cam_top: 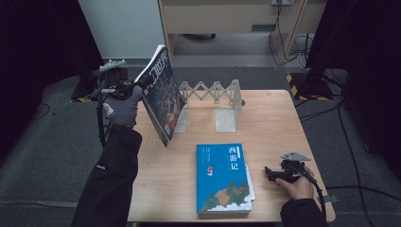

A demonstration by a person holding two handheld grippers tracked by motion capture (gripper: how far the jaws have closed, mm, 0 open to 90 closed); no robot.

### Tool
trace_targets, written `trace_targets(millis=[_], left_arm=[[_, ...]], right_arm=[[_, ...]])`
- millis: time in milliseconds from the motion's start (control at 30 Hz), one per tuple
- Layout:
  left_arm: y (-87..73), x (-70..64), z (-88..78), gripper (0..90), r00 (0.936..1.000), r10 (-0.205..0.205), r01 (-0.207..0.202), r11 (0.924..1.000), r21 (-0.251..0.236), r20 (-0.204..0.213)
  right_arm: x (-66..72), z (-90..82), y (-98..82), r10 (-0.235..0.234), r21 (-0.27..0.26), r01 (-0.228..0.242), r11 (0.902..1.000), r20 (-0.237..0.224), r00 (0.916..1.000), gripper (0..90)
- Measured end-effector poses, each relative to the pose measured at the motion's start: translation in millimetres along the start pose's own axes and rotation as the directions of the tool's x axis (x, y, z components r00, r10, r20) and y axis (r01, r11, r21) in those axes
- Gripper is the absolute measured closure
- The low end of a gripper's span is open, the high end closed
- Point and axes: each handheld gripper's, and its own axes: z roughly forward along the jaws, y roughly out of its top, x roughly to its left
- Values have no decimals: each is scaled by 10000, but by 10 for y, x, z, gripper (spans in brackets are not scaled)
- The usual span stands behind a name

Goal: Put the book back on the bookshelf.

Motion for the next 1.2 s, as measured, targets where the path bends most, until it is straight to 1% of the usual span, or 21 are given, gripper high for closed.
trace_targets(millis=[67,167,300,433,500,567,667,800,867,1000,1067,1167,1200], left_arm=[[-14,-27,60,821,9999,92,-92,10000,21,-98],[-28,-58,139,821,9990,246,-244,9997,61,-374],[-51,-65,242,821,9976,238,-230,9997,130,-653],[-90,-70,340,821,9961,313,-297,9994,205,-827],[-115,-76,391,821,9945,335,-330,9994,64,-997],[-131,-83,434,821,9936,351,-352,9994,9,-1070],[-148,-97,493,821,9906,478,-474,9989,60,-1284],[-186,-111,574,821,9834,730,-714,9973,153,-1664],[-204,-109,612,821,9816,812,-791,9967,192,-1730],[-226,-70,677,821,9818,655,-640,9978,141,-1783],[-241,-62,707,821,9815,642,-628,9979,134,-1805],[-283,-66,768,821,9778,822,-804,9966,168,-1925],[-295,-66,789,821,9761,884,-851,9961,252,-1986]], right_arm=[[0,0,0,1,-2,-1,10000,2,10000,52],[-3,0,0,-31,-8,31,10000,0,10000,52],[-2,0,0,-28,-8,28,10000,1,10000,52],[-2,0,0,-27,-6,27,10000,0,10000,52],[-3,1,1,-26,-4,26,10000,-8,10000,52],[-2,0,1,-26,-2,26,10000,-7,10000,52],[-3,1,1,-28,-6,28,10000,-6,10000,52],[-2,0,1,-28,-4,28,10000,-6,10000,52],[-3,1,1,-29,-5,29,10000,-7,10000,52],[-3,1,1,-33,-9,33,10000,-5,10000,52],[1,1,1,15,2,-15,10000,-17,10000,52],[1,2,1,16,3,-16,10000,-19,10000,52],[0,3,1,4,-15,-4,10000,0,10000,52]])
